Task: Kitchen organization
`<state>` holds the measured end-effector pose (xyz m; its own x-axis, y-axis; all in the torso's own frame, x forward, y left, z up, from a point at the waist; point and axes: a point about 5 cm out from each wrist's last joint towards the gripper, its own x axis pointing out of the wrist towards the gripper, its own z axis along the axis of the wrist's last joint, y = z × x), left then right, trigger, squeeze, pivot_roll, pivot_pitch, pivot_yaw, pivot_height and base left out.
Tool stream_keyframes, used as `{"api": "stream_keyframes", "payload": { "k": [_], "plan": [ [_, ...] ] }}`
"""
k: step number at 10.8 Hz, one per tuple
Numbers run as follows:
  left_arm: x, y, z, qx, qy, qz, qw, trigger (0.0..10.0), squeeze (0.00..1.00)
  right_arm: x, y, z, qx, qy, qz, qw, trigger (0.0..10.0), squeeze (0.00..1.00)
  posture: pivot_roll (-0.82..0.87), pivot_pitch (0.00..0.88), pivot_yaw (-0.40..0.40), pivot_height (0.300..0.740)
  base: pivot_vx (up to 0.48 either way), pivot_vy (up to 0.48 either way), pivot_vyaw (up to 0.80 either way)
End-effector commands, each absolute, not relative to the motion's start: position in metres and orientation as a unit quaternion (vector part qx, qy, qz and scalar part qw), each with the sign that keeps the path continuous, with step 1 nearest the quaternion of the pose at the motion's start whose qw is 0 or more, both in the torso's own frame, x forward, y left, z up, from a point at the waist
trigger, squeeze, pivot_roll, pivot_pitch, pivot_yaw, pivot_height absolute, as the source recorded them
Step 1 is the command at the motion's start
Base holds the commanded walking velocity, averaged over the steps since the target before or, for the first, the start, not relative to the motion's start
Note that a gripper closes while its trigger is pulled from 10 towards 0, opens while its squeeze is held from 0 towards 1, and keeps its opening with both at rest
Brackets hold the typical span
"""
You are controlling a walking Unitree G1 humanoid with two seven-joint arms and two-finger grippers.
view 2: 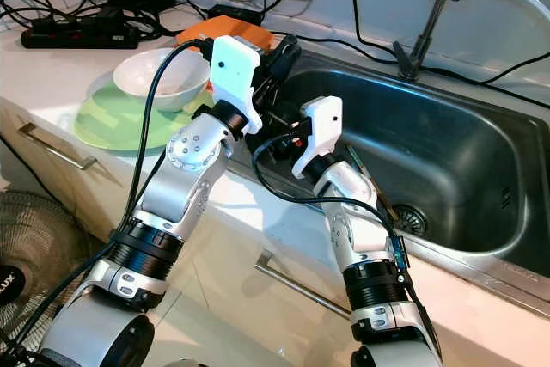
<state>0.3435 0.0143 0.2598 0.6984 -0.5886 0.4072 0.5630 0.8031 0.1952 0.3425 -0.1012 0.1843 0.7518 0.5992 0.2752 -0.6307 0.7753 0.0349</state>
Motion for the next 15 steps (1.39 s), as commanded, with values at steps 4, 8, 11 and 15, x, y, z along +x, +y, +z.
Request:
{"api": "stream_keyframes", "payload": {
  "k": [4,8,11,15],
  "plan": [
    [0.3360,0.0071,0.2627,0.017,-0.234,-0.330,0.914,10.0,0.00,0.3466,-0.1037,0.1877,0.066,-0.126,0.308,0.941,10.0,0.00,0.17,0.025,-0.037,0.740,0.000,0.000,0.00],
    [0.3357,0.0077,0.2617,0.018,-0.228,-0.331,0.915,10.0,0.00,0.3503,-0.1050,0.1870,0.072,-0.124,0.282,0.949,0.0,0.00,0.18,0.025,-0.038,0.740,0.000,0.000,0.00],
    [0.3355,0.0071,0.2611,0.012,-0.224,-0.333,0.916,10.0,0.00,0.3506,-0.1024,0.1853,0.071,-0.122,0.282,0.949,0.0,0.00,0.18,0.025,-0.038,0.740,0.000,0.000,0.00],
    [0.3355,0.0068,0.2619,-0.003,-0.220,-0.334,0.917,10.0,0.00,0.3508,-0.1003,0.1840,0.072,-0.119,0.285,0.948,0.0,0.00,0.19,0.024,-0.039,0.740,0.000,0.000,0.00]
  ]
}}
